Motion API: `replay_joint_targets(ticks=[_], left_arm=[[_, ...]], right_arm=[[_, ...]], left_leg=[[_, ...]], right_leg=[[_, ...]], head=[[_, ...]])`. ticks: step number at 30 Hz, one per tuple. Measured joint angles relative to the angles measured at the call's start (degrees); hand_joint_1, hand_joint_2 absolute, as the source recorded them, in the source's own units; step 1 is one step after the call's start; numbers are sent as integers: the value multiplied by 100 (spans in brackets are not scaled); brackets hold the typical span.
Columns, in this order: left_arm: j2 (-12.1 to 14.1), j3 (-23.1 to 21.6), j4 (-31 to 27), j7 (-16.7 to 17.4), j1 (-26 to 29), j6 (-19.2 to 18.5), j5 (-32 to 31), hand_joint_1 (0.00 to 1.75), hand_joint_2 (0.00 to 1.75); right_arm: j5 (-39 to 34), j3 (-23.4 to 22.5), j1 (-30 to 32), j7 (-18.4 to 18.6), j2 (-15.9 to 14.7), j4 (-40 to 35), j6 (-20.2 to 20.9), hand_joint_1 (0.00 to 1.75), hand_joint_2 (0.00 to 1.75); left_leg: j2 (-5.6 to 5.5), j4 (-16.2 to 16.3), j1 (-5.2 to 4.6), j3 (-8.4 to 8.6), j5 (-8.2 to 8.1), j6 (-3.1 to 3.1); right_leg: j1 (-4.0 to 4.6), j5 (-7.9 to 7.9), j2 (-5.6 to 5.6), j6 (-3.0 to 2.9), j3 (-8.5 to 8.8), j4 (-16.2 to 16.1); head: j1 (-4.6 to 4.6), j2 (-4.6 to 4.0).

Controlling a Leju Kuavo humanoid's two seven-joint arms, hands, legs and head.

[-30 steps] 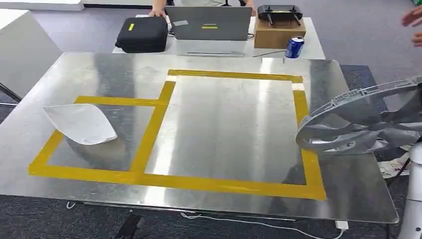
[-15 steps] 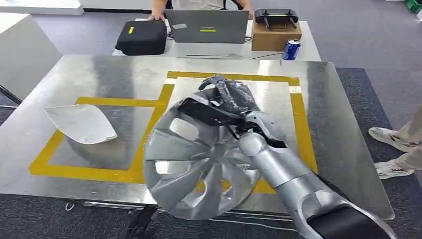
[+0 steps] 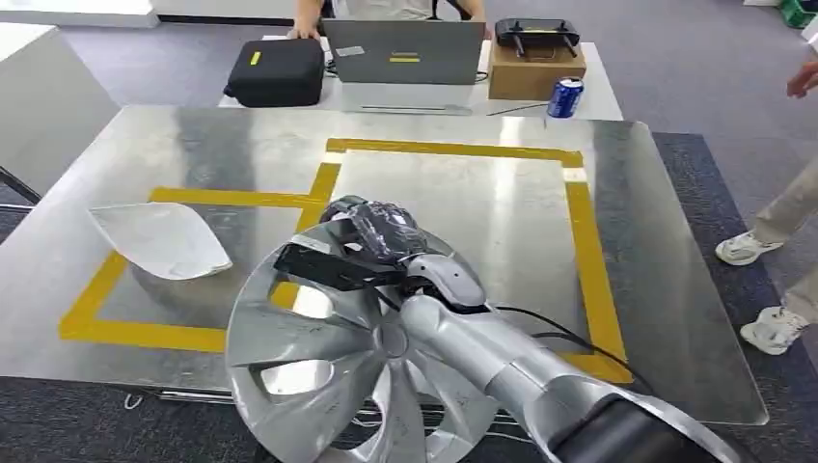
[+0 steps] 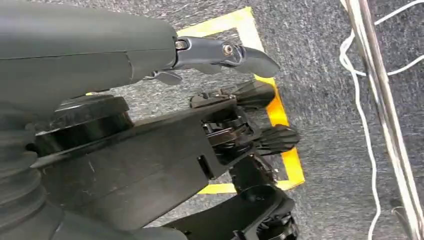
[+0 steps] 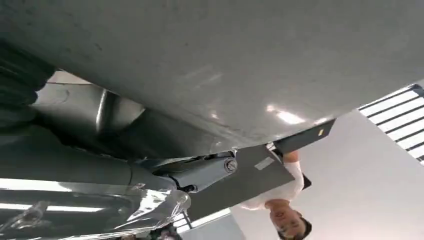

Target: Take the parts from the cabinet and place them on the table.

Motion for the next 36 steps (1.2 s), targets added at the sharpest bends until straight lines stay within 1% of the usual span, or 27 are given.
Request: replay_joint_targets(ticks=[4, 5, 7, 11, 13, 16, 18, 21, 26, 28, 30, 32, 33, 36], left_arm=[[11, -31, 0, 0, 29, 11, 59, 0, 175], [15, -33, 0, 0, 37, 22, 83, 0, 175], [24, -35, 0, 0, 54, 35, 118, 0, 175], [48, -33, 0, -2, 97, 52, 214, 0, 175], [61, -31, 0, -9, 107, 57, 267, 0, 175], [79, -31, 0, -20, 137, 61, 277, 0, 175], [81, -31, 0, -22, 137, 61, 277, 0, 175], [81, -31, 0, -22, 137, 74, 304, 0, 175], [83, -31, 0, 2, 169, 79, 337, 0, 175], [81, -31, 0, 0, 178, 79, 352, 0, 175], [81, -33, 0, 0, 176, 66, 372, 0, 175], [81, -37, 0, 11, 170, 61, 380, 0, 175], [81, -39, 0, 15, 167, 59, 380, 0, 175], [81, -39, 0, 15, 168, 59, 389, 0, 175]], right_arm=[[278, -319, -31, 160, -76, 61, -510, 175, 175], [434, -430, -62, 288, -142, 61, -707, 175, 175], [717, -631, -138, 513, -295, 16, -874, 175, 175], [1574, -1097, -139, 894, -676, -425, -789, 175, 175], [1940, -1365, -124, 975, -898, -784, -608, 175, 175], [2078, -1709, -79, 1001, -1104, -1179, -470, 175, 175], [2120, -1827, -33, 1001, -1185, -1353, -437, 175, 175], [2295, -1950, 36, 1062, -1255, -1530, -478, 175, 175], [3148, -2181, 92, 1445, -1594, -1963, -498, 175, 175], [3678, -2315, 87, 1609, -1714, -2121, -483, 175, 175], [4631, -2376, 29, 1818, -1841, -2256, -422, 175, 175], [5175, -2278, -131, 2137, -1936, -2293, -308, 175, 175], [5241, -2195, -218, 2250, -1976, -2293, -271, 175, 175], [5293, -2063, -383, 2356, -2046, -2339, -229, 175, 175]], left_leg=[[-1, 0, -1, 2, 3, 4], [-1, 0, -1, 1, 5, 7], [-1, 1, -3, 0, 12, 17], [0, 2, -11, -9, 18, 26], [-1, 3, -12, -13, 18, 27], [0, 3, -13, -16, 18, 27], [1, 4, -13, -16, 17, 27], [1, 4, -12, -18, 16, 28], [-2, 3, -12, -29, 16, 28], [-1, 3, -13, -30, 16, 28], [0, 4, -15, -31, 15, 29], [1, 4, -17, -33, 16, 30], [1, 4, -16, -33, 17, 30], [0, 4, -16, -33, 18, 31]], right_leg=[[-1, 8, -3, 6, 5, -7], [-1, 15, -2, 15, 5, -10], [-2, 18, -4, 20, 9, -12], [-10, 34, 0, 30, -2, -15], [-12, 34, -6, 31, -3, -16], [-13, 34, -1, 31, -6, -16], [-13, 33, 1, 32, -8, -17], [-13, 30, 1, 34, -12, -17], [-13, 27, -8, 36, -17, -17], [-13, 28, -5, 36, -18, -17], [-16, 29, -2, 37, -18, -17], [-19, 30, -1, 39, -22, -17], [-18, 30, -3, 40, -22, -17], [-18, 30, -5, 40, -23, -17]], head=[[0, 0], [-2, 0], [0, 0], [-2, 0], [-2, 0], [0, 0], [0, 0], [-2, 0], [2, 0], [2, 0], [2, 0], [0, 0], [-2, 0], [0, 0]])
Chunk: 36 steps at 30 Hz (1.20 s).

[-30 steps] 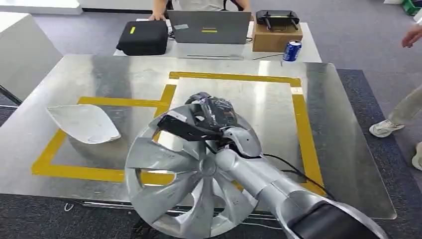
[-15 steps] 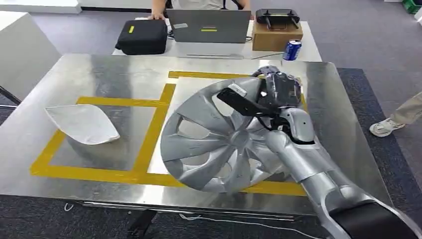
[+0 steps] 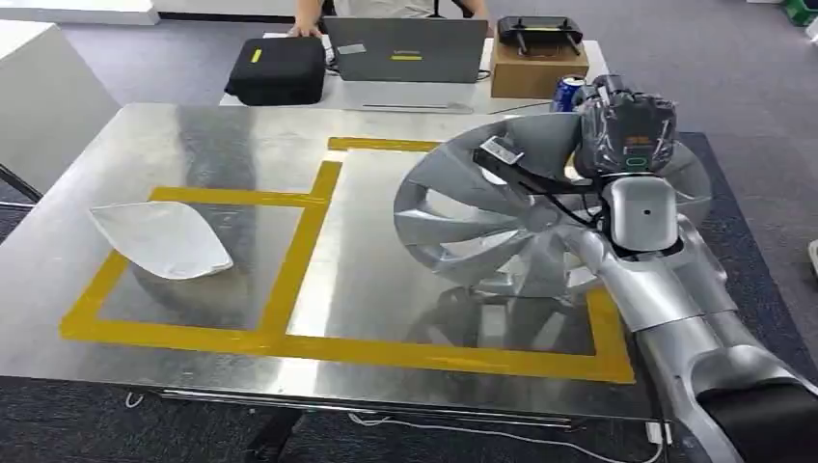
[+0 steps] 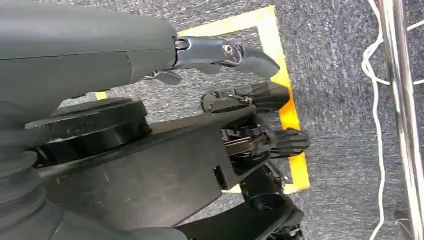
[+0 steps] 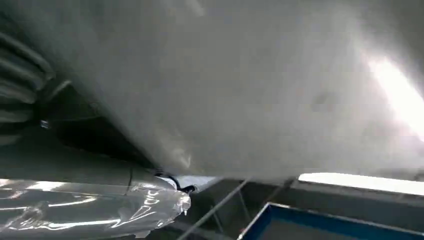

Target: Take the parts from the cabinet and place them on the table.

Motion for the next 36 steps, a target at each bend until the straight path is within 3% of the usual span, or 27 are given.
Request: replay_joint_targets(ticks=[3, 4, 7, 9, 12, 14, 17, 19, 22, 30, 36], left_arm=[[0, 0, 0, 0, -3, 0, 9, 0, 175], [0, 0, 0, 0, -3, -2, 26, 0, 175], [0, -2, 0, 2, -4, -7, 57, 0, 175], [0, -7, 0, 9, -6, -11, 57, 0, 175], [0, -35, 0, 50, -20, -48, 0, 0, 175], [-4, -81, 0, 109, -53, -68, -54, 0, 175], [-7, -164, 0, 153, -123, -103, -81, 0, 175], [-9, -186, 0, 155, -161, -118, -79, 0, 175], [-15, -231, 0, 166, -184, -111, -79, 0, 175], [-13, -304, 0, 205, -182, -103, -100, 0, 175], [-15, -330, 0, 212, -182, -105, -114, 0, 175]], right_arm=[[18, 94, -81, 46, -44, 0, -18, 175, 175], [20, 189, -130, 211, -61, 0, -7, 175, 175], [20, 799, -448, 766, -190, 24, 81, 175, 175], [20, 1302, -723, 936, -265, 57, 85, 175, 175], [24, 1938, -896, 598, -286, 65, 30, 175, 175], [33, 2324, -831, 74, -174, 109, 33, 175, 175], [37, 2812, -605, -317, 178, 350, -53, 175, 175], [50, 2879, -525, -452, 468, 586, -127, 175, 175], [61, 3164, -586, -36, 656, 870, -203, 175, 175], [48, 4250, -793, 995, 673, 1355, -711, 175, 175], [35, 4597, -760, 1156, 671, 1515, -866, 175, 175]], left_leg=[[0, 0, 1, 0, 0, 0], [0, 0, 1, -4, 0, 0], [1, 0, 0, -17, 1, -1], [2, 0, 0, -16, 1, -1], [2, 0, 4, -14, 0, -1], [2, -1, 6, -15, -1, -3], [4, -1, 8, -9, -3, -6], [8, -2, 15, 19, -17, -24], [4, -3, 17, 36, -25, -19], [10, -2, 6, 48, -12, -9], [10, -2, 7, 47, -5, -9]], right_leg=[[1, 0, 2, 0, 0, 0], [0, 0, 2, 0, -2, 1], [0, 2, 8, 1, -19, 1], [0, 2, 7, 1, -18, 1], [4, 1, 7, 1, -13, 1], [6, -1, 7, -1, -14, 1], [8, -4, 14, -5, -14, 1], [15, -18, 19, -23, 9, 1], [18, -34, 9, -35, 33, 1], [9, -1, 23, -19, 39, -2], [9, 3, 24, -14, 38, -2]], head=[[0, 0], [0, 0], [0, 0], [2, 0], [-2, 0], [0, 0], [2, 0], [2, 0], [0, 0], [2, 0], [0, 0]])
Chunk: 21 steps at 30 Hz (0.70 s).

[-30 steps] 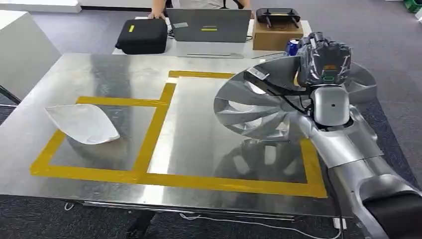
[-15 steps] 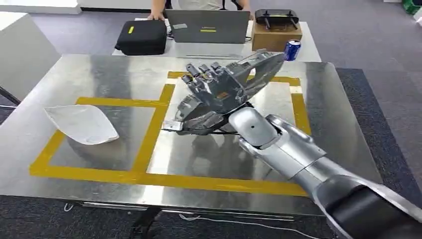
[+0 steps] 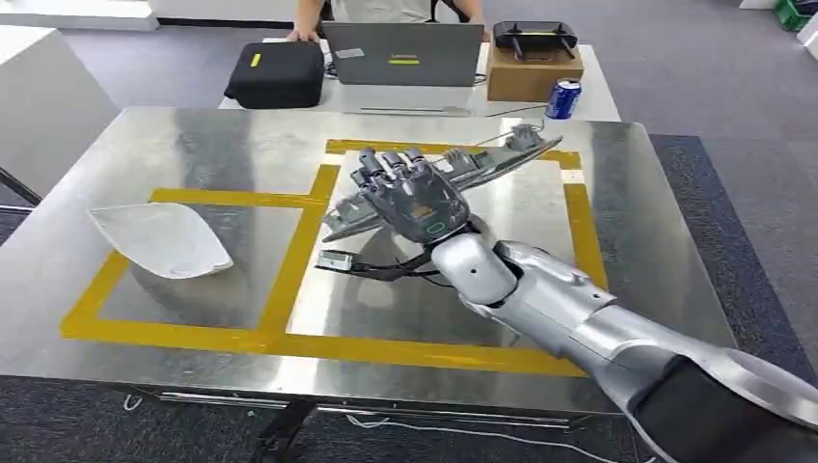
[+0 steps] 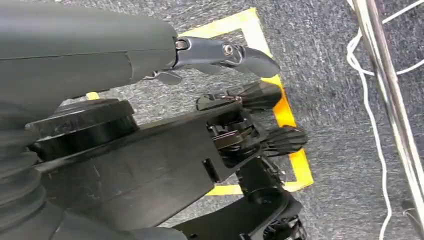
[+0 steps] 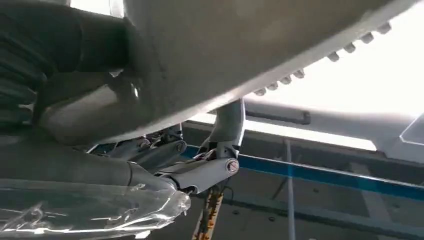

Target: Take the parts from the cabinet and place them on the table.

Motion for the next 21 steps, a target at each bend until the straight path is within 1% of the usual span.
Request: replay_joint_targets(ticks=[2, 3, 4, 5, 6, 7, 9, 12, 14, 15, 17, 21], left_arm=[[0, -2, 0, 13, 1, 0, 4, 0, 175], [0, -2, 0, 13, 3, 0, 31, 0, 175], [0, -2, 0, 13, 3, 7, 59, 0, 175], [0, 0, 0, 2, 6, 26, 112, 0, 175], [0, 2, 0, -22, 14, 53, 164, 0, 175], [2, 4, 0, -42, 16, 68, 219, 0, 175], [6, 11, 0, -77, 26, 83, 295, 0, 175], [17, 15, 0, -98, 67, 85, 317, 0, 175], [20, 20, 0, -103, 69, 87, 356, 0, 175], [20, 20, 0, -103, 68, 85, 358, 0, 175], [26, 20, 0, -103, 69, 81, 358, 0, 175], [44, 20, 0, -101, 70, 81, 363, 0, 175]], right_arm=[[-17, -44, 157, -119, -2, 26, -74, 175, 175], [-59, -169, 304, -313, 0, 26, -114, 175, 175], [-241, -386, 483, -620, 22, 13, -138, 175, 175], [-702, -751, 772, -1192, 97, -27, -58, 175, 175], [-1378, -1187, 1019, -1771, 188, -61, 150, 175, 175], [-2246, -1678, 1312, -2343, 315, -63, 544, 175, 175], [-3325, -2343, 1676, -2766, 513, -50, 1101, 175, 175], [-3665, -2985, 1991, -2972, 701, -24, 1276, 175, 175], [-3867, -3284, 2011, -2935, 789, 42, 1654, 175, 175], [-3897, -3400, 1999, -2892, 804, 104, 1833, 175, 175], [-3928, -3524, 1955, -2859, 817, 269, 2007, 175, 175], [-4019, -3795, 1801, -2835, 828, 562, 2094, 175, 175]], left_leg=[[0, 0, 1, -2, 1, -1], [0, 0, 2, -2, 1, -1], [-1, 0, 2, -3, 1, -1], [-3, 0, 5, -3, -1, -2], [-2, 0, 5, -3, -4, -6], [-2, 0, 5, -11, -5, -8], [-4, 0, 6, -29, -4, -7], [-6, 0, 5, -44, -1, -4], [-6, 0, 5, -43, -1, -4], [-6, 0, 5, -44, -2, -4], [-6, 0, 4, -42, -2, -4], [-6, 0, 1, -33, -7, 3]], right_leg=[[1, 0, -1, 0, -2, 0], [1, 0, -2, 0, -1, 0], [2, 0, -4, 0, 2, 1], [4, -1, -4, 0, 4, 1], [4, -2, -1, -2, 1, 1], [4, -3, -1, -3, -6, 1], [5, -6, -11, -6, -22, 1], [4, -6, -15, -6, -35, 2], [4, -9, -15, -8, -35, 2], [4, -10, -16, -9, -35, 1], [4, -12, -16, -9, -32, 1], [3, -16, -22, -5, -21, -1]], head=[[2, 0], [-2, 0], [0, 0], [2, 0], [2, 0], [-4, 0], [-2, 0], [0, 0], [0, 0], [0, 0], [2, 0], [2, 0]])
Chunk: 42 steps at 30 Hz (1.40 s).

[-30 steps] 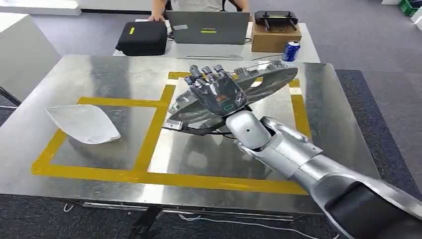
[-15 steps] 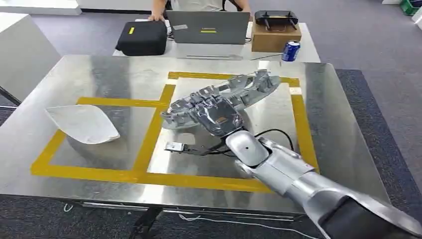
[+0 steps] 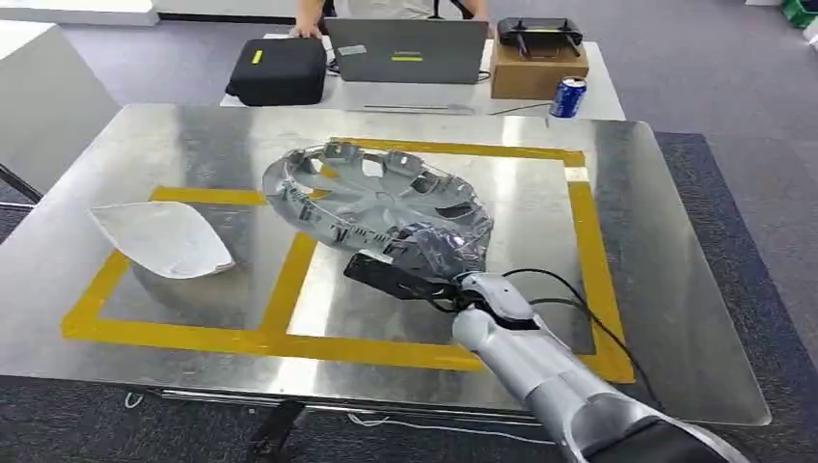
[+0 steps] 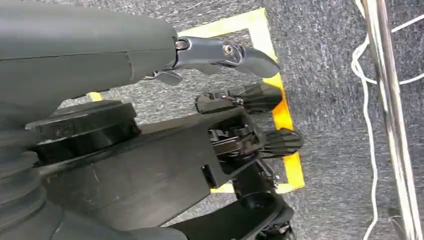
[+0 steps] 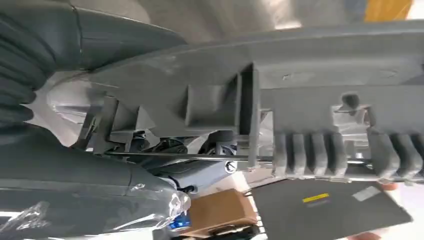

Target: Take the parts from the cabinet and place them on the table.

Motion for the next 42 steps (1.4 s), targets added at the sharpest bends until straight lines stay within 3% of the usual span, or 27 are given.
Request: replay_joint_targets(ticks=[6, 16, 22, 26, 35, 36, 42], left_arm=[[20, 0, 0, 0, -2, 2, 15, 0, 175], [20, 0, 0, 0, -1, 26, 98, 0, 175], [20, -9, 0, 9, 0, 26, 122, 0, 175], [20, -9, 0, 13, 1, 28, 181, 0, 175], [20, -24, 0, 7, -2, -77, 236, 0, 175], [20, -26, 0, 7, -3, -77, 234, 0, 175], [20, -114, 0, -7, 2, 22, 247, 0, 175]], right_arm=[[29, -131, -120, 42, 7, 247, -11, 175, 175], [419, -199, -321, 481, 7, 463, 0, 175, 175], [1524, -94, -433, 1288, -28, 686, -214, 175, 175], [2090, -2, -457, 1650, -151, 782, 94, 175, 175], [2315, -17, -521, 1731, -230, 780, 472, 175, 175], [2317, -28, -524, 1731, -234, 780, 470, 0, 0], [2505, -79, -405, 1812, -326, 778, 479, 0, 0]], left_leg=[[-1, 0, -1, 8, 4, 6], [-4, 0, -1, 9, 9, 7], [-10, 0, -3, 8, 10, 8], [-9, 0, -5, 7, 9, 9], [-9, 1, -5, 8, 8, 10], [-9, 1, -5, 8, 8, 10], [-9, 1, -5, 2, 9, 10]], right_leg=[[-2, 2, -2, 2, 10, -1], [-2, 6, -6, 6, 13, -1], [-2, 6, -12, 6, 12, -2], [-4, 7, -9, 7, 11, -2], [-6, 5, -9, 8, 10, -3], [-6, 5, -9, 8, 10, -3], [-6, 6, -10, 8, 7, -3]], head=[[-2, 0], [-2, 0], [-2, 0], [0, 0], [-2, 0], [-2, 0], [-7, 0]])
